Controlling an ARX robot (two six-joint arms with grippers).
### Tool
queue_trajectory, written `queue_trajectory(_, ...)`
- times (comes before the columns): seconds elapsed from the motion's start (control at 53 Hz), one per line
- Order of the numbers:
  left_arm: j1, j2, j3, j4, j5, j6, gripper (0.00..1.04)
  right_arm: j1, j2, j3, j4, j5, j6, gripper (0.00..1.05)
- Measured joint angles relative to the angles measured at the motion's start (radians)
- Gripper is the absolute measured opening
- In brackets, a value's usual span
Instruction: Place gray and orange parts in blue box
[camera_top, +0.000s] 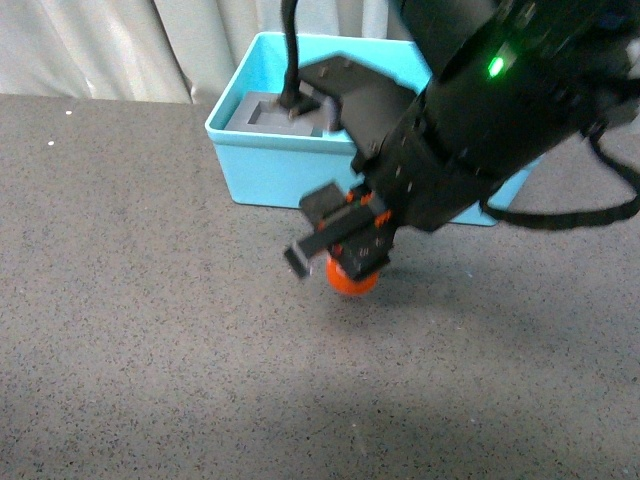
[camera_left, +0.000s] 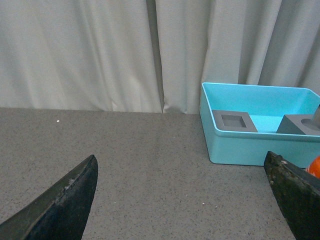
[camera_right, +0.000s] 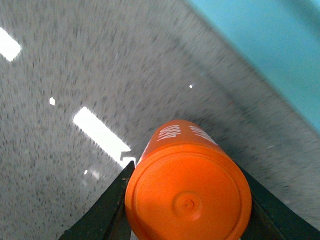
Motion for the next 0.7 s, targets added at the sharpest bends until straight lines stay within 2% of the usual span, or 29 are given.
queue_trajectory(0.189, 0.000, 0.000, 0.000, 0.000, 0.000, 0.000, 0.98, -0.064, -0.080, 0.096, 0.055, 0.061, 0.040, 0.45)
queue_trajectory(0.302, 0.000, 0.000, 0.000, 0.000, 0.000, 0.000, 0.98, -0.106, -0.048, 0.230, 0.060, 0.096, 0.069, 0.45)
queue_trajectory(0.697, 0.000, 0.000, 0.000, 0.000, 0.000, 0.000, 0.98, -0.121, 0.282, 0.590, -0.142, 0.056, 0.154, 0.45)
